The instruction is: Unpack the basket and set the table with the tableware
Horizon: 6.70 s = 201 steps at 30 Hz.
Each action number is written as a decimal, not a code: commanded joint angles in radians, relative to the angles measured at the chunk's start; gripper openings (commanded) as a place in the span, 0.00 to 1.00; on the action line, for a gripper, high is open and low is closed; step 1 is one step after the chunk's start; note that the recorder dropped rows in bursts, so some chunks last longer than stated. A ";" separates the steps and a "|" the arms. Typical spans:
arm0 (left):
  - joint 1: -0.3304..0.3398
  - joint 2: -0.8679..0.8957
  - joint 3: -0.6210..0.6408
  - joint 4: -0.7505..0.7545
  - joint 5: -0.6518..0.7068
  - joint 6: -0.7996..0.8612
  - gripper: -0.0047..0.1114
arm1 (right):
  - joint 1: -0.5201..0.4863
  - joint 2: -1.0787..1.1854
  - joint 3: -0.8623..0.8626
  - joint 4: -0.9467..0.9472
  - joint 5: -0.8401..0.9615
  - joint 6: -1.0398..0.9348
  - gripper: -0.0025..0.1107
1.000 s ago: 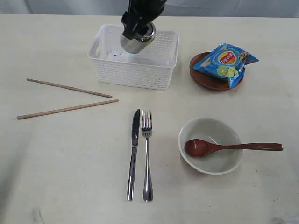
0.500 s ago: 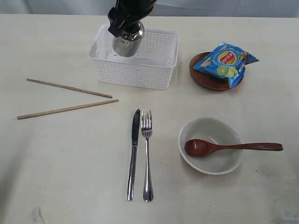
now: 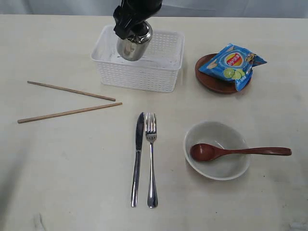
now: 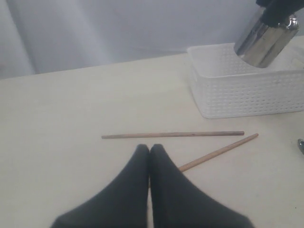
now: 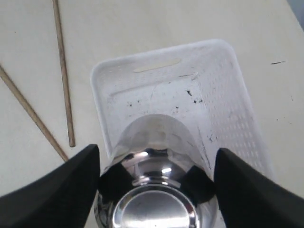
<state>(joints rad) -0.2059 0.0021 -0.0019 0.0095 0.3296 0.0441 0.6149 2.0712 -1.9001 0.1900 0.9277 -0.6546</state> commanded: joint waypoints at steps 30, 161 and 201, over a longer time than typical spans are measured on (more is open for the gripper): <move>-0.006 -0.002 0.002 -0.002 -0.008 0.000 0.04 | -0.147 0.132 -0.007 0.007 0.116 0.663 0.64; -0.006 -0.002 0.002 -0.002 -0.008 0.000 0.04 | 0.056 -0.014 0.894 0.091 -1.628 0.411 0.02; -0.006 -0.002 0.002 -0.002 -0.008 0.000 0.04 | 0.036 0.266 0.981 0.023 -2.149 0.655 0.02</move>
<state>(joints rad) -0.2059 0.0021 -0.0019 0.0095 0.3296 0.0441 0.6565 2.3315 -0.9157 0.2305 -1.2126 0.0000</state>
